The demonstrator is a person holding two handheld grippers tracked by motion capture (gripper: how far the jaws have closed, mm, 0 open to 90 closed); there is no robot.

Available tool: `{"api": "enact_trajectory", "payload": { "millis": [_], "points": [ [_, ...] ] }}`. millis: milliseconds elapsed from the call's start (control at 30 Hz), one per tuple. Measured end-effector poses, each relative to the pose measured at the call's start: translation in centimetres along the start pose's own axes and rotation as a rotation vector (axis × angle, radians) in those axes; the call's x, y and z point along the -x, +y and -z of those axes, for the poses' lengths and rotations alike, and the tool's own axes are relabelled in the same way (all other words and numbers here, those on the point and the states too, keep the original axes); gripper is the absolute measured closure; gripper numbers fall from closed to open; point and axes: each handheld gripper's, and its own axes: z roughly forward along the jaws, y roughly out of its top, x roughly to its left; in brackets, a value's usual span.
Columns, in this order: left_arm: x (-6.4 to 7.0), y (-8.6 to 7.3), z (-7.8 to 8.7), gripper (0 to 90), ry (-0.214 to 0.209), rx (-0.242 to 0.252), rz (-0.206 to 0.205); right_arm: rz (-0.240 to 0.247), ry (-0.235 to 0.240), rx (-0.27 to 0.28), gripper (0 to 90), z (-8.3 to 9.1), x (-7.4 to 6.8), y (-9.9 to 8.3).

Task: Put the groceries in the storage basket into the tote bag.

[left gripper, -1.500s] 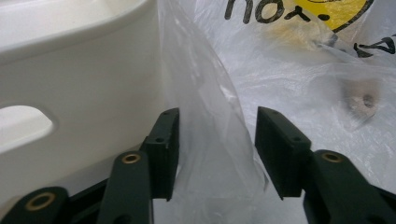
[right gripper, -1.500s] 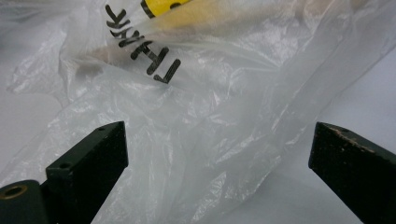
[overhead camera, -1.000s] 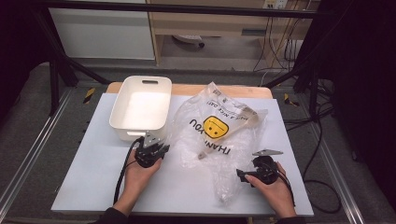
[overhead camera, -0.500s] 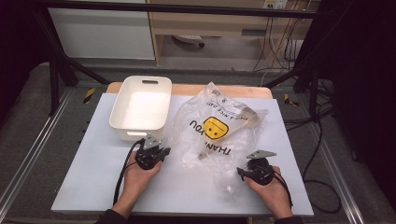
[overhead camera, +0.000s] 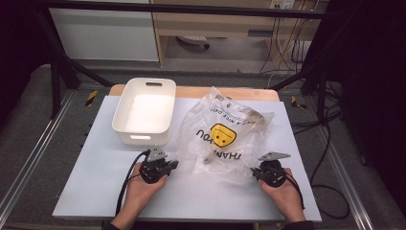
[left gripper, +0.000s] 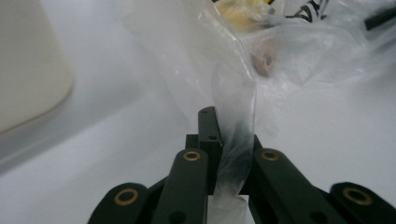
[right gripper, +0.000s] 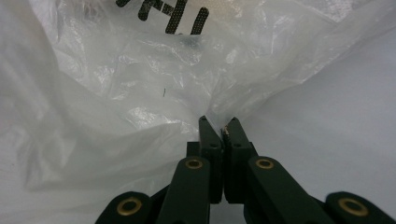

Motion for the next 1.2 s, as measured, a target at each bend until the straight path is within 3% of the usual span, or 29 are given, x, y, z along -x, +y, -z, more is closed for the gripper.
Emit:
{"api": "enact_trajectory", "payload": {
  "millis": [133,333,500,567,733,833,1033,1200],
  "points": [
    [1.3,-0.3,0.3,86.3,-0.048,-0.013,-0.01,-0.003,-0.014,0.026,89.8,0.6,1.2,-0.1],
    [4.1,-1.1,0.8,85.9,-0.113,-0.017,-0.031,-0.058,-0.058,0.057,89.7,1.5,3.9,-0.7],
    [5.0,-1.5,1.5,77.1,-0.073,-0.008,-0.054,-0.073,-0.051,0.057,87.5,1.7,4.7,-1.2],
    [4.9,-1.6,1.6,67.8,-0.036,0.002,-0.046,-0.07,-0.038,0.064,80.5,1.7,4.6,-1.2],
    [4.0,-1.4,2.0,40.9,0.042,0.031,-0.009,-0.079,-0.021,0.076,47.5,1.7,3.8,-1.0],
    [3.3,-1.4,2.1,32.9,0.071,0.047,0.01,-0.081,-0.029,0.088,31.7,1.8,3.4,-0.8],
    [2.0,-1.5,2.0,31.1,0.101,0.033,0.025,-0.079,-0.041,0.093,13.5,1.9,2.6,-0.9],
    [0.3,-1.2,2.1,31.3,0.118,0.055,0.063,-0.098,-0.048,0.114,9.3,2.6,2.7,-1.5]
  ]
}}
